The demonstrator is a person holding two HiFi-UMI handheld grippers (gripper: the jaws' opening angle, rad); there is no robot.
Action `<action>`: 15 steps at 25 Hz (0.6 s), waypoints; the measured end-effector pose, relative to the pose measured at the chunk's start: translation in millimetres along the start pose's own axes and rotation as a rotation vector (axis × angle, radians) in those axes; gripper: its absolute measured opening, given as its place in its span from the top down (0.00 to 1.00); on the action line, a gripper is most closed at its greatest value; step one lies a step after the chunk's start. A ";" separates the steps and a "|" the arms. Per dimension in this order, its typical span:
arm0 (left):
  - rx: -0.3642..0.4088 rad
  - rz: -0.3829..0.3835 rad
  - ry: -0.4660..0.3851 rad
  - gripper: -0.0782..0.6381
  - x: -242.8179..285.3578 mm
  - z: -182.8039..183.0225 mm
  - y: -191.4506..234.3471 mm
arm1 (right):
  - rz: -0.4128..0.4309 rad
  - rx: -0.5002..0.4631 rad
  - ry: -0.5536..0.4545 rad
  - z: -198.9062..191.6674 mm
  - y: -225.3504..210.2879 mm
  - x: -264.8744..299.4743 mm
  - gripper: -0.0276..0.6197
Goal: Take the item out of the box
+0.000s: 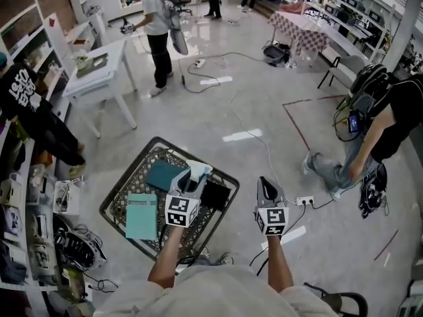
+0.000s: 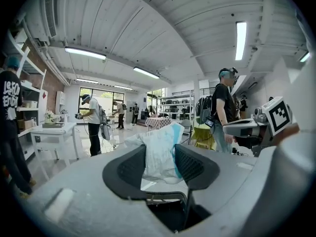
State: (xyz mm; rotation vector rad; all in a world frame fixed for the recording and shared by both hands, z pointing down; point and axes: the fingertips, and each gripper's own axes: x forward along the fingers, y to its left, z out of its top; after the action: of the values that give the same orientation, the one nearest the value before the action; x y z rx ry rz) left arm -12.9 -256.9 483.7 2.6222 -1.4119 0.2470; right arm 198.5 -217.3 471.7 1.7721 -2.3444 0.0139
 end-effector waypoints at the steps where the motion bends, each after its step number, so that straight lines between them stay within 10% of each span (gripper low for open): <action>1: 0.005 -0.001 -0.008 0.63 -1.2 4.7 -1.3 | -0.002 -0.002 -0.007 3.7 -0.7 -1.7 0.96; 15: 0.048 0.000 -0.077 0.63 -7.1 44.5 -7.3 | -0.027 -0.030 -0.071 33.8 -8.8 -11.2 0.96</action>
State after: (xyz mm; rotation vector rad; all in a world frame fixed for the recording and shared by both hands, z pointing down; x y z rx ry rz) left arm -7.4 -256.6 438.5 2.6972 -1.4476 0.1846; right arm 204.6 -213.4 435.7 1.8179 -2.3561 -0.0898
